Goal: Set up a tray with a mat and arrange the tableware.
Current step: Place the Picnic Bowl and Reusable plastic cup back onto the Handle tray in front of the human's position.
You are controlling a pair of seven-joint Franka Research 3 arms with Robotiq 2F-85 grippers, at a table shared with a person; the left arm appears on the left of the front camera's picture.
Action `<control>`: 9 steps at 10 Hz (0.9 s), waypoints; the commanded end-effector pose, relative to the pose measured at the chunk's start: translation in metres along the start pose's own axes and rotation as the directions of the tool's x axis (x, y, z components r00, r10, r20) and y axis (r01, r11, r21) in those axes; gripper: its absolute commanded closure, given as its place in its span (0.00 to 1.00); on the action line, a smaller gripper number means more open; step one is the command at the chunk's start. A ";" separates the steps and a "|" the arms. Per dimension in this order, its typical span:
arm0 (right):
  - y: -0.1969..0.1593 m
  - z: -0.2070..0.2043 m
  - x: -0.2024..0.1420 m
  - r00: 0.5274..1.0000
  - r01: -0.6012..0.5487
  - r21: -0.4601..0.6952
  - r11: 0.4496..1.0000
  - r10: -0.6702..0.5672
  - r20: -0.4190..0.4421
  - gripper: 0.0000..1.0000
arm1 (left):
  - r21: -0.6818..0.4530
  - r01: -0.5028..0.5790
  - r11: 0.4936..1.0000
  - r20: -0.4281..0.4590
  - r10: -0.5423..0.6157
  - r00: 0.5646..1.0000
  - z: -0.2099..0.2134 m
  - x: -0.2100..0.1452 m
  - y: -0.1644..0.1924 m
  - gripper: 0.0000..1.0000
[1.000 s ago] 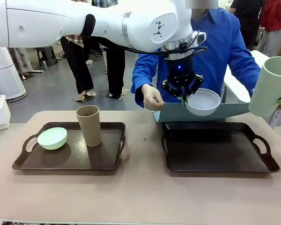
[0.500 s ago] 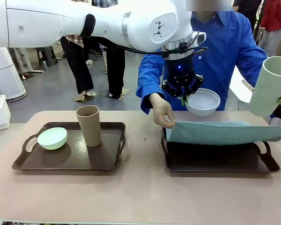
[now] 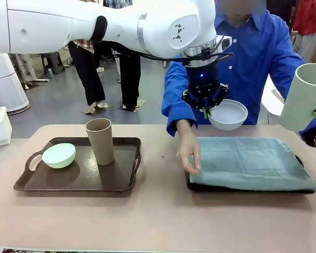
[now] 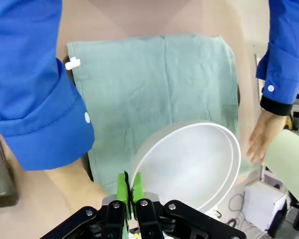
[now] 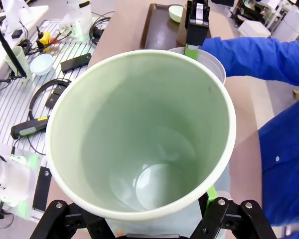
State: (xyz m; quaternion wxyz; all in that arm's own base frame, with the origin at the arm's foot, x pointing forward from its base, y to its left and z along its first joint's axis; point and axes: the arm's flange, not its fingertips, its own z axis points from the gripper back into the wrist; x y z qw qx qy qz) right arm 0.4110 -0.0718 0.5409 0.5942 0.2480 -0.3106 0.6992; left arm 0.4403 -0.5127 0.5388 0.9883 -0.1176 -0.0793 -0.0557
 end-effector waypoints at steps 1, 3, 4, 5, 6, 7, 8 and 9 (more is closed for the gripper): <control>0.005 -0.004 0.001 1.000 -0.006 -0.003 1.000 0.006 0.014 0.58 | 0.004 0.007 1.000 0.005 -0.007 1.000 0.002 0.000 0.001 1.00; 0.005 -0.004 0.001 1.000 -0.006 -0.003 1.000 0.006 0.014 0.58 | 0.004 0.007 1.000 0.005 -0.007 1.000 0.002 0.000 0.001 1.00; 0.005 -0.004 0.001 1.000 -0.006 -0.003 1.000 0.006 0.014 0.58 | 0.004 0.007 1.000 0.005 -0.007 1.000 0.002 0.000 0.001 1.00; 0.005 -0.004 0.001 1.000 -0.006 -0.003 1.000 0.006 0.014 0.58 | 0.004 0.007 1.000 0.005 -0.007 1.000 0.002 0.000 0.001 1.00; 0.005 -0.004 0.001 1.000 -0.006 -0.003 1.000 0.006 0.014 0.58 | 0.004 0.007 1.000 0.005 -0.007 1.000 0.002 0.000 0.001 1.00; 0.005 -0.004 0.001 1.000 -0.006 -0.003 1.000 0.006 0.014 0.58 | 0.004 0.007 1.000 0.005 -0.007 1.000 0.002 0.000 0.001 1.00; 0.005 -0.004 0.001 1.000 -0.006 -0.003 1.000 0.006 0.014 0.58 | 0.004 0.007 1.000 0.005 -0.007 1.000 0.002 0.000 0.001 1.00; 0.005 -0.004 0.001 1.000 -0.006 -0.003 1.000 0.006 0.014 0.58 | 0.004 0.007 1.000 0.005 -0.007 1.000 0.002 0.000 0.001 1.00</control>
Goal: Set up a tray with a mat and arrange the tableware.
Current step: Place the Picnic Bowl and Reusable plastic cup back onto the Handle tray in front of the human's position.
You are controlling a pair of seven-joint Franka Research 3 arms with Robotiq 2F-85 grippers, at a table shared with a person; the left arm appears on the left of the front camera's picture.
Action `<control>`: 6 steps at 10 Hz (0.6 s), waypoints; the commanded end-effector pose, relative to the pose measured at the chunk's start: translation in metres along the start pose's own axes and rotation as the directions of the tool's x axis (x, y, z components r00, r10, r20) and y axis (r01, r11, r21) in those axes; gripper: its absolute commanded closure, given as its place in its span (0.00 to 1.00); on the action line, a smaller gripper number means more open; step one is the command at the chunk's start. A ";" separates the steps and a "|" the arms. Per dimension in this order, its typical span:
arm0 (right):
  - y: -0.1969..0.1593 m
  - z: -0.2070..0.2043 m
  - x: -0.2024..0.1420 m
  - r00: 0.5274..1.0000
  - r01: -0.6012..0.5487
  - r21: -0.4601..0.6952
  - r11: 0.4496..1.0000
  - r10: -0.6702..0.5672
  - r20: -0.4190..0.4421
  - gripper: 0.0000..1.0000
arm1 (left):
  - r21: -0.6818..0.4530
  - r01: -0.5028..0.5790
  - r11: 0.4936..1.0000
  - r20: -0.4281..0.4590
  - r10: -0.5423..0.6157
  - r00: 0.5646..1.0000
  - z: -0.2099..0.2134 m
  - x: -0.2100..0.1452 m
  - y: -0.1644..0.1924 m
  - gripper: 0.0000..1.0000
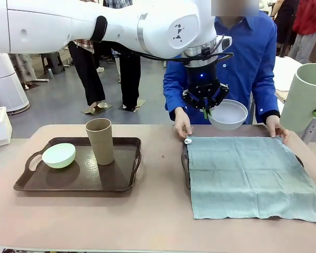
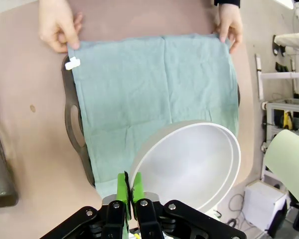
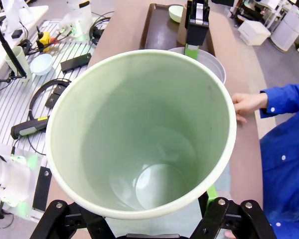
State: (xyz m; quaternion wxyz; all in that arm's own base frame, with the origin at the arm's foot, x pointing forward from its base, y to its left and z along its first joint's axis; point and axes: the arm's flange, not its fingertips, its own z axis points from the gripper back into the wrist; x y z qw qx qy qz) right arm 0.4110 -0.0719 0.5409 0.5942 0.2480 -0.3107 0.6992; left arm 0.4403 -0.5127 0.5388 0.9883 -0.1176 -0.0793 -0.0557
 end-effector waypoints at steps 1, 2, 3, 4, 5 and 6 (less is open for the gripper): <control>0.005 -0.004 0.001 1.000 -0.006 -0.002 1.000 0.007 0.014 0.58 | 0.004 0.007 1.000 0.005 -0.007 1.000 0.002 0.000 0.001 1.00; 0.005 -0.004 0.001 1.000 -0.006 -0.002 1.000 0.007 0.014 0.58 | 0.004 0.007 1.000 0.005 -0.007 1.000 0.002 0.000 0.001 1.00; 0.005 -0.004 0.001 1.000 -0.006 -0.002 1.000 0.007 0.014 0.58 | 0.004 0.007 1.000 0.005 -0.007 1.000 0.002 0.000 0.001 1.00; 0.005 -0.004 0.001 1.000 -0.006 -0.002 1.000 0.007 0.014 0.58 | 0.004 0.007 1.000 0.005 -0.007 1.000 0.002 0.000 0.001 1.00; 0.005 -0.004 0.001 1.000 -0.006 -0.002 1.000 0.007 0.014 0.58 | 0.004 0.007 1.000 0.005 -0.007 1.000 0.002 0.000 0.001 1.00; 0.005 -0.004 0.001 1.000 -0.006 -0.002 1.000 0.007 0.014 0.58 | 0.004 0.007 1.000 0.005 -0.007 1.000 0.002 0.000 0.001 1.00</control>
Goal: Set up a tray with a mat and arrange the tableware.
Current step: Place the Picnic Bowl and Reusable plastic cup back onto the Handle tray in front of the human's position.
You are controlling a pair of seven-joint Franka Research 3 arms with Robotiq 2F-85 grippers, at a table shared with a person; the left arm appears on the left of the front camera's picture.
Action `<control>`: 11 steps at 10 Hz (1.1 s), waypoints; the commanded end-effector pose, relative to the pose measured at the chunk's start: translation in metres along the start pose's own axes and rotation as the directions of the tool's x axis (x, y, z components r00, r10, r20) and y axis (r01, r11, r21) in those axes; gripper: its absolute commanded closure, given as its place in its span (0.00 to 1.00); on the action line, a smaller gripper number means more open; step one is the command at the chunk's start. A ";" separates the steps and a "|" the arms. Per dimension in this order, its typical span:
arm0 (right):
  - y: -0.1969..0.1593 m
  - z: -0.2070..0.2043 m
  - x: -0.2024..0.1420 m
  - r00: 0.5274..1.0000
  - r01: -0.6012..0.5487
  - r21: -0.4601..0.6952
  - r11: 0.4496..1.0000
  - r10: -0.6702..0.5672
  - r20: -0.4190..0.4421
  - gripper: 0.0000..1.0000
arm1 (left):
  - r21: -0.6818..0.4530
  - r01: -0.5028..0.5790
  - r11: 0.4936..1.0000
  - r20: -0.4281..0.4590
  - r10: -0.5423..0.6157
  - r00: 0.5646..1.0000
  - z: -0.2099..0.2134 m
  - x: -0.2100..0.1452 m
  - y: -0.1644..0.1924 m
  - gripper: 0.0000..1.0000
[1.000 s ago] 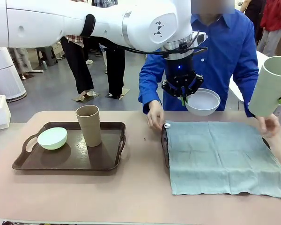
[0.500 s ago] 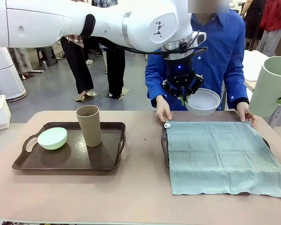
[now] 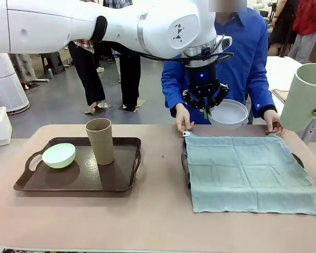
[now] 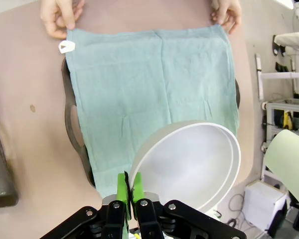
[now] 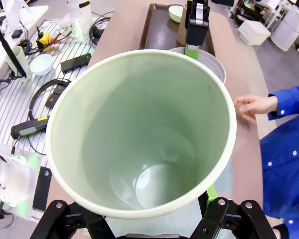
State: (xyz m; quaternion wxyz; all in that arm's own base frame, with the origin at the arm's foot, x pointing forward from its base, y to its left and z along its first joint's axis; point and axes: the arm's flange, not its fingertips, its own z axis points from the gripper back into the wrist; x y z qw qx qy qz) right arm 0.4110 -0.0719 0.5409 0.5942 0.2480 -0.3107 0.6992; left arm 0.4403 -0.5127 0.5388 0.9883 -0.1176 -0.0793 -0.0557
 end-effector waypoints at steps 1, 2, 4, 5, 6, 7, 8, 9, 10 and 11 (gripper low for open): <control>0.005 -0.004 0.001 1.000 -0.006 -0.002 1.000 0.006 0.014 0.58 | 0.004 0.007 1.000 0.005 -0.007 1.000 0.002 0.000 0.001 1.00; 0.005 -0.004 0.001 1.000 -0.006 -0.002 1.000 0.006 0.014 0.58 | 0.004 0.007 1.000 0.005 -0.007 1.000 0.002 0.000 0.001 1.00; 0.005 -0.004 0.001 1.000 -0.006 -0.002 1.000 0.006 0.014 0.58 | 0.004 0.007 1.000 0.005 -0.007 1.000 0.002 0.000 0.001 1.00; 0.005 -0.004 0.001 1.000 -0.006 -0.002 1.000 0.006 0.014 0.58 | 0.004 0.007 1.000 0.005 -0.007 1.000 0.002 0.000 0.001 1.00; 0.005 -0.004 0.001 1.000 -0.006 -0.002 1.000 0.006 0.014 0.58 | 0.004 0.007 1.000 0.005 -0.007 1.000 0.002 0.000 0.001 1.00; 0.005 -0.004 0.001 1.000 -0.006 -0.002 1.000 0.006 0.014 0.58 | 0.004 0.007 1.000 0.005 -0.007 1.000 0.002 0.000 0.001 1.00; 0.000 0.000 0.000 1.000 0.000 0.000 1.000 0.000 0.000 0.16 | 0.000 0.000 1.000 0.000 0.000 1.000 0.000 0.000 0.000 0.96; -0.013 -0.009 -0.017 0.999 0.028 0.000 1.000 -0.028 0.044 0.16 | 0.017 -0.010 1.000 -0.001 0.010 1.000 -0.016 0.008 0.009 0.96; -0.024 -0.021 -0.037 0.995 0.047 0.005 0.999 -0.047 0.086 0.16 | -0.005 -0.014 1.000 -0.024 0.014 1.000 -0.033 0.015 0.016 0.96; -0.033 -0.037 -0.057 0.991 0.063 0.004 0.998 -0.063 0.116 0.16 | 0.004 -0.001 1.000 -0.056 0.001 0.998 -0.052 0.020 0.021 0.96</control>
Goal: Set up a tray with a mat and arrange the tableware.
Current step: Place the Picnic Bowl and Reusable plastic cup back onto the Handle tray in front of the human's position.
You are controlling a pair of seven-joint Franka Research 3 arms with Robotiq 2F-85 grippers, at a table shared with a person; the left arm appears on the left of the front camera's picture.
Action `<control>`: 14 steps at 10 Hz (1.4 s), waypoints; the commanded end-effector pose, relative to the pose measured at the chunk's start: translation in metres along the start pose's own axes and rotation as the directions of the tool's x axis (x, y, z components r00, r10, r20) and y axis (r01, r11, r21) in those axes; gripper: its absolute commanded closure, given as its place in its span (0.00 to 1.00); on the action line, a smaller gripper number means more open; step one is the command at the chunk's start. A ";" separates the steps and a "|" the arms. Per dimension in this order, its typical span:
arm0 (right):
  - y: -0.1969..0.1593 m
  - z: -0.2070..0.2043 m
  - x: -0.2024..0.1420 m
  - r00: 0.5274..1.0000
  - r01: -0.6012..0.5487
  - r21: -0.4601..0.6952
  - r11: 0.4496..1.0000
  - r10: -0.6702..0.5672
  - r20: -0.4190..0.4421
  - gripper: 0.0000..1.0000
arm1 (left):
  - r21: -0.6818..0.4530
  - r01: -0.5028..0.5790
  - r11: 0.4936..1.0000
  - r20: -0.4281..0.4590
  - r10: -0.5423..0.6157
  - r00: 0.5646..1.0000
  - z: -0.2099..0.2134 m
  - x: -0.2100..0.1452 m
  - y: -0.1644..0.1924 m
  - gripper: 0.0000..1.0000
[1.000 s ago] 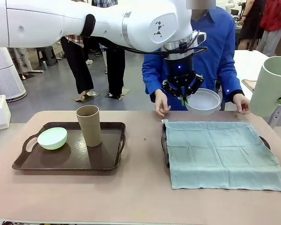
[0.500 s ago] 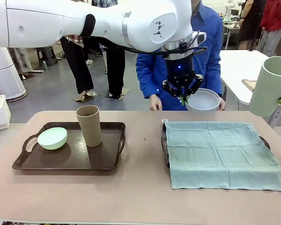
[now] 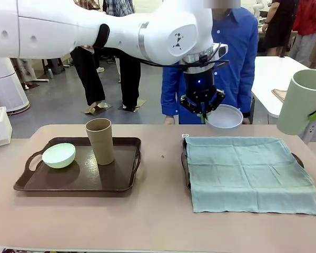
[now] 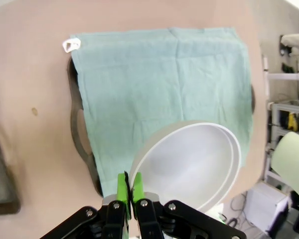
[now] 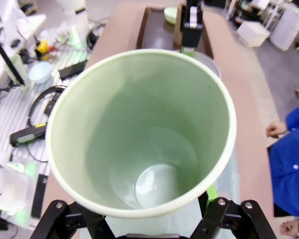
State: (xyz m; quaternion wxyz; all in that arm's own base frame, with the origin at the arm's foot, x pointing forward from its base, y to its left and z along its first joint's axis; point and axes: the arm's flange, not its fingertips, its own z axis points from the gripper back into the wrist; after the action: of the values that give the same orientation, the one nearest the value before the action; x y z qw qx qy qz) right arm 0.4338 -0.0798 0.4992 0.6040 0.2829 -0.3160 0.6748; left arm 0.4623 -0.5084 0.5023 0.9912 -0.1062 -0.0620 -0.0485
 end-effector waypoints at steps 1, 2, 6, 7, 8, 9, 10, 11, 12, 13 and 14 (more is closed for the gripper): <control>-0.022 -0.029 -0.037 0.997 0.012 -0.007 1.000 -0.012 0.077 0.16 | -0.007 0.026 1.000 -0.037 -0.026 0.999 -0.035 0.006 0.005 0.96; -0.022 -0.043 -0.053 0.996 0.029 0.014 0.999 -0.030 0.084 0.16 | -0.009 0.030 1.000 -0.040 -0.030 0.999 -0.048 0.002 0.003 0.96; -0.028 -0.093 -0.106 0.995 0.058 0.064 0.996 -0.063 0.073 0.16 | 0.045 0.057 0.997 -0.092 -0.053 0.994 -0.092 0.004 -0.003 0.96; -0.029 -0.099 -0.116 0.994 0.068 0.067 0.995 -0.074 0.083 0.16 | 0.044 0.063 0.997 -0.086 -0.059 0.995 -0.099 0.004 -0.004 0.96; -0.029 -0.103 -0.124 0.994 0.070 0.065 0.995 -0.075 0.076 0.16 | 0.049 0.066 0.997 -0.081 -0.062 0.995 -0.107 0.005 -0.003 0.96; -0.029 -0.108 -0.131 0.995 0.068 0.069 0.995 -0.073 0.071 0.16 | 0.046 0.062 0.997 -0.076 -0.058 0.995 -0.113 0.004 -0.002 0.96; -0.031 -0.113 -0.138 0.994 0.085 0.072 0.994 -0.090 0.068 0.16 | 0.046 0.062 0.997 -0.079 -0.058 0.995 -0.117 0.006 -0.002 0.96; -0.034 -0.116 -0.144 0.993 0.081 0.073 0.994 -0.086 0.077 0.16 | 0.050 0.064 0.997 -0.075 -0.060 0.995 -0.124 0.009 -0.002 0.96; -0.036 -0.117 -0.146 0.993 0.078 0.068 0.995 -0.084 0.082 0.16 | 0.045 0.066 0.997 -0.069 -0.063 0.996 -0.130 0.012 0.000 0.96; -0.035 -0.117 -0.148 0.993 0.070 0.066 0.995 -0.076 0.086 0.16 | 0.042 0.065 0.997 -0.063 -0.062 0.996 -0.135 0.012 0.001 0.96; -0.036 -0.117 -0.150 0.993 0.074 0.062 0.995 -0.079 0.085 0.16 | 0.050 0.063 0.997 -0.074 -0.059 0.996 -0.139 0.012 0.001 0.96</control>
State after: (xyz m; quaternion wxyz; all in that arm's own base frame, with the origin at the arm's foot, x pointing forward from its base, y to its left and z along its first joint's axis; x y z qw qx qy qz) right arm 0.4802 -0.0818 0.3152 0.6125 0.3507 -0.2897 0.6464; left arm 0.4883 -0.5360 0.3699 0.9940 -0.0810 -0.0182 -0.0716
